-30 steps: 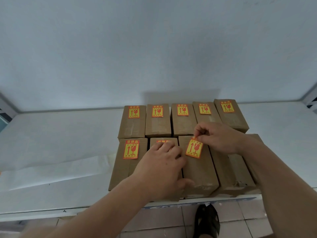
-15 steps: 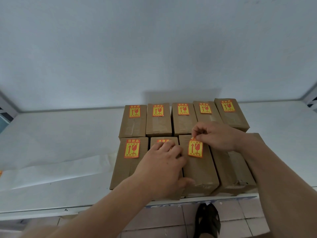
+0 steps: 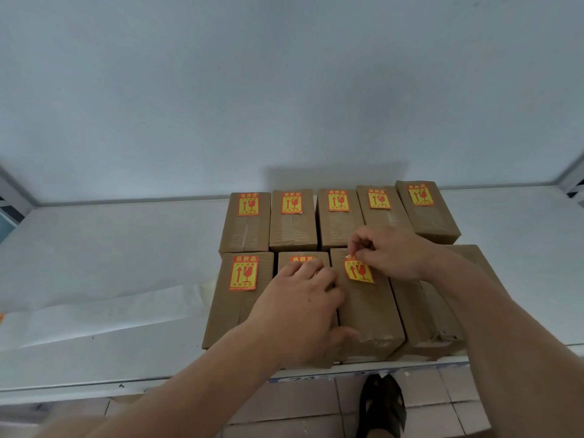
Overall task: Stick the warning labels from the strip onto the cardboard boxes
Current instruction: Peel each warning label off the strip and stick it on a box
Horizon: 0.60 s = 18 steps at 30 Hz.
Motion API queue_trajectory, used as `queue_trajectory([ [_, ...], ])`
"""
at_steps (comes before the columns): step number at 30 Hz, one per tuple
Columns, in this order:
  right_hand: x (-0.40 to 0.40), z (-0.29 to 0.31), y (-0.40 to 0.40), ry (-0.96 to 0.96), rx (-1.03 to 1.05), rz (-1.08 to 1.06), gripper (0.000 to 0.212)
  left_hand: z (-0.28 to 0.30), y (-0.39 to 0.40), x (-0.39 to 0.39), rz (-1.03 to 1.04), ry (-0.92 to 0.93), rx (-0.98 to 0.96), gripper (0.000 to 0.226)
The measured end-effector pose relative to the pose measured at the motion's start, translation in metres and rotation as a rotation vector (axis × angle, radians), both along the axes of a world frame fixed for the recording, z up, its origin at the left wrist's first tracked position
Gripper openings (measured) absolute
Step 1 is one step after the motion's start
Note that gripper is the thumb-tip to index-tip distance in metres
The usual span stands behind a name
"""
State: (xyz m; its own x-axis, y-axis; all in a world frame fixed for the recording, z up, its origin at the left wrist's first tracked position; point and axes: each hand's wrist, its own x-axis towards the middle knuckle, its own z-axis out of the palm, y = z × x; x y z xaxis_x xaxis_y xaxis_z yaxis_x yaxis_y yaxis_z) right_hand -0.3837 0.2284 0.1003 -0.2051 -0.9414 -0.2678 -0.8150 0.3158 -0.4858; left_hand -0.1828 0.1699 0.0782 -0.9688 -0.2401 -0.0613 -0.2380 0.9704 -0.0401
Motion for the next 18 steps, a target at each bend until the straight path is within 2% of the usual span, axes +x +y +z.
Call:
queue_trajectory([
  [4,0.002,-0.003,-0.001,0.041,-0.007,0.001,0.006,-0.001,-0.001,0.0,-0.001,0.004,0.003,0.078],
  [18,0.002,-0.007,0.018,0.184,-0.107,-0.029,0.017,-0.002,-0.001,0.001,0.0,0.011,0.013,0.074],
])
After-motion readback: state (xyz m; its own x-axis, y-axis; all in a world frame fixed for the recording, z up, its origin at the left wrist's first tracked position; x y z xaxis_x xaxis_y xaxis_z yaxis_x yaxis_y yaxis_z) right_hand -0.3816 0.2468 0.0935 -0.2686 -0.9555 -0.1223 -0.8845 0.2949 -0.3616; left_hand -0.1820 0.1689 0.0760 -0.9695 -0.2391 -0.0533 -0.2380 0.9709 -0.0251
